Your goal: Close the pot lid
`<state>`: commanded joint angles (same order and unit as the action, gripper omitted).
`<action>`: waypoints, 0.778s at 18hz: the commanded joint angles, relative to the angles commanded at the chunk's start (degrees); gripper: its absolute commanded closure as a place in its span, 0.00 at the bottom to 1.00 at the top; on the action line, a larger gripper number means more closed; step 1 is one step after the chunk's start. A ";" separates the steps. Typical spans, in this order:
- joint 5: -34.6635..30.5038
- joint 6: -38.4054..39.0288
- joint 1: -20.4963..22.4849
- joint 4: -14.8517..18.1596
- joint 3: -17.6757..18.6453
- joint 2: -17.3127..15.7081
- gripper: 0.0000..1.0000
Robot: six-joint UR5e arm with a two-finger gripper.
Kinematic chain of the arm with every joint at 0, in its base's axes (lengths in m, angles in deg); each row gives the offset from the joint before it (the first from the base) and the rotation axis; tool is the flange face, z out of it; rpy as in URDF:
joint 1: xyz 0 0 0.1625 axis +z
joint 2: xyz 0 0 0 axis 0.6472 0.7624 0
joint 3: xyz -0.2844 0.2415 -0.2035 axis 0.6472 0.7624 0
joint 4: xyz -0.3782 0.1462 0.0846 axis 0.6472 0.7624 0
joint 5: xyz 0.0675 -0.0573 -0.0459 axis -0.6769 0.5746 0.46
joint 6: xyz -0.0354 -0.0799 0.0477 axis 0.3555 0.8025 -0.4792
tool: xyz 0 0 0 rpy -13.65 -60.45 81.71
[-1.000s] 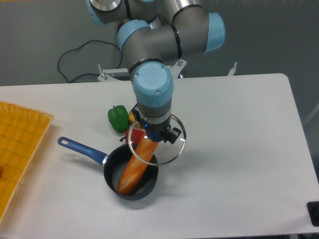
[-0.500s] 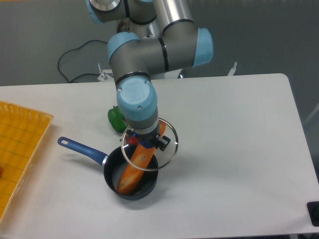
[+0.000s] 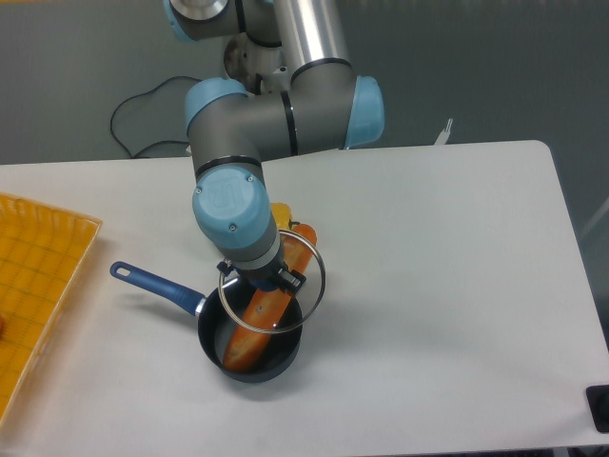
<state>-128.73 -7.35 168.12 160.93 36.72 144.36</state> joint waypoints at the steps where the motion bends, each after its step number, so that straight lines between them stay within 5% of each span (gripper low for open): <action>1: -0.26 0.00 -0.26 0.00 -0.09 0.18 0.55; 14: -0.62 0.70 -0.97 -0.26 -0.79 2.02 0.55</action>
<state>-129.34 -6.65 167.15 160.67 35.93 146.38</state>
